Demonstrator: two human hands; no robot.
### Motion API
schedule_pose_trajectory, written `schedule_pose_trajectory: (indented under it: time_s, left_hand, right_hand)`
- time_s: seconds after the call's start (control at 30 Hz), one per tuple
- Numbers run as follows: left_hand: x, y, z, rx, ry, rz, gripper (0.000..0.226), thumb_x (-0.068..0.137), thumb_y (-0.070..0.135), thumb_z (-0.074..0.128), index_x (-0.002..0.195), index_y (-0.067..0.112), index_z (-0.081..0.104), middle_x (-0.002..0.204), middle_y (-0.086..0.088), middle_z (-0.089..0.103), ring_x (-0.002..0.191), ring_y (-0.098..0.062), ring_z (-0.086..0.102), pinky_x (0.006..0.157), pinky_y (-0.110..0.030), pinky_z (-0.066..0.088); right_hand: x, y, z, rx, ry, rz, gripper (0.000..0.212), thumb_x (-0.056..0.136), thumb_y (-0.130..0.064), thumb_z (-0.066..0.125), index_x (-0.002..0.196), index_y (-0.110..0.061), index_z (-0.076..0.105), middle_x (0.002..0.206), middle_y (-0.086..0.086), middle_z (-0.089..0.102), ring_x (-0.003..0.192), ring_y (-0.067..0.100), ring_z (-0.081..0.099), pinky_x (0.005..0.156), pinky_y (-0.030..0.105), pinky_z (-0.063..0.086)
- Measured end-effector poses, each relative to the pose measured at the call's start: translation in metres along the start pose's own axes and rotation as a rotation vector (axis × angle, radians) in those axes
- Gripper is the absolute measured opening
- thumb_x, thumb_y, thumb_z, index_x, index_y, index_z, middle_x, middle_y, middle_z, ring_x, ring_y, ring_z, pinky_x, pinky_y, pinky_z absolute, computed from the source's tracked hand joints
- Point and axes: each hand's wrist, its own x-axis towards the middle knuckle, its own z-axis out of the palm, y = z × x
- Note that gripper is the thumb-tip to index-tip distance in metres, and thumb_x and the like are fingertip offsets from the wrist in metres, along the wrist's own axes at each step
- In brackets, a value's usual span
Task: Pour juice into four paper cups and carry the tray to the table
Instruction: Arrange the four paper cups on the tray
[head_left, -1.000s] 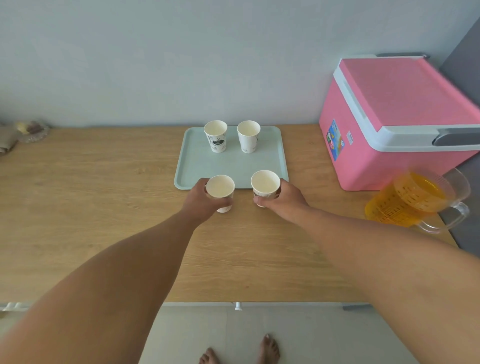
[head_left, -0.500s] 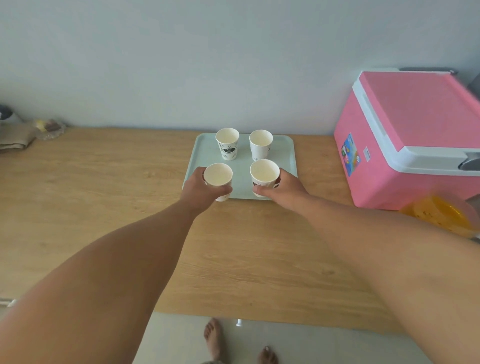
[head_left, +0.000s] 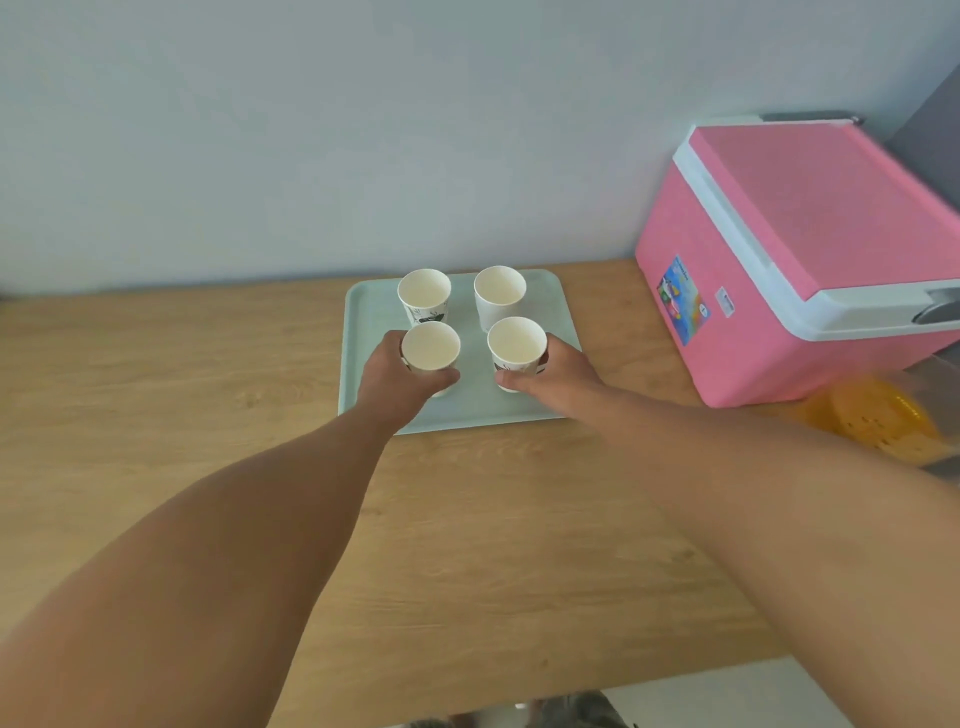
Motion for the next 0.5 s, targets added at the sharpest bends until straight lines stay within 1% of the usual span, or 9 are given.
schedule_pose_trajectory:
  time_s: [0.1, 0.17, 0.23, 0.37, 0.43, 0.5]
  left_hand:
    - [0.004, -0.005, 0.001, 0.001, -0.006, -0.001, 0.064, 0.070, 0.037, 0.091, 0.120, 0.027, 0.053, 0.113, 0.010, 0.062, 0.095, -0.010, 0.062, 0.067, -0.019, 0.041]
    - [0.007, -0.008, 0.002, -0.001, -0.002, -0.003, 0.066, 0.069, 0.038, 0.091, 0.122, 0.027, 0.053, 0.113, 0.010, 0.062, 0.094, -0.004, 0.061, 0.068, -0.020, 0.042]
    - [0.009, -0.012, 0.004, 0.000, 0.001, -0.007, 0.068, 0.069, 0.037, 0.092, 0.123, 0.027, 0.053, 0.115, 0.008, 0.062, 0.095, -0.004, 0.061, 0.069, -0.020, 0.043]
    - [0.008, -0.023, 0.009, 0.047, 0.011, -0.031, 0.068, 0.072, 0.034, 0.091, 0.128, 0.022, 0.054, 0.118, 0.006, 0.061, 0.089, -0.004, 0.057, 0.068, -0.022, 0.043]
    - [0.008, -0.027, 0.011, 0.080, 0.016, -0.040, 0.067, 0.074, 0.035, 0.090, 0.130, 0.021, 0.055, 0.119, 0.005, 0.061, 0.088, -0.005, 0.057, 0.070, -0.025, 0.043]
    - [0.008, -0.030, 0.014, 0.106, 0.026, -0.049, 0.068, 0.074, 0.036, 0.089, 0.131, 0.020, 0.055, 0.118, 0.005, 0.062, 0.089, -0.008, 0.059, 0.073, -0.029, 0.046]
  right_hand:
    - [0.010, -0.002, 0.008, 0.011, -0.009, 0.001, 0.064, 0.073, -0.052, 0.088, 0.128, -0.033, 0.060, 0.112, -0.018, 0.066, 0.108, 0.009, 0.063, 0.079, 0.026, 0.047]
    - [0.016, -0.003, 0.013, 0.023, -0.020, -0.004, 0.063, 0.075, -0.050, 0.089, 0.128, -0.033, 0.060, 0.110, -0.021, 0.064, 0.108, 0.009, 0.062, 0.077, 0.024, 0.045]
    - [0.021, -0.001, 0.017, 0.024, -0.029, -0.010, 0.064, 0.075, -0.049, 0.089, 0.129, -0.033, 0.060, 0.111, -0.021, 0.064, 0.107, 0.009, 0.062, 0.077, 0.023, 0.045]
    - [0.026, 0.007, 0.020, -0.021, -0.003, -0.046, 0.069, 0.068, -0.060, 0.087, 0.127, -0.035, 0.061, 0.115, -0.015, 0.067, 0.105, 0.010, 0.063, 0.086, 0.034, 0.053]
    - [0.027, 0.011, 0.018, -0.011, -0.005, -0.053, 0.070, 0.068, -0.061, 0.086, 0.127, -0.036, 0.060, 0.116, -0.016, 0.067, 0.105, 0.010, 0.064, 0.086, 0.033, 0.053]
    - [0.026, 0.011, 0.015, -0.007, -0.020, -0.055, 0.070, 0.071, -0.058, 0.087, 0.130, -0.035, 0.059, 0.114, -0.018, 0.066, 0.105, 0.010, 0.063, 0.084, 0.031, 0.050]
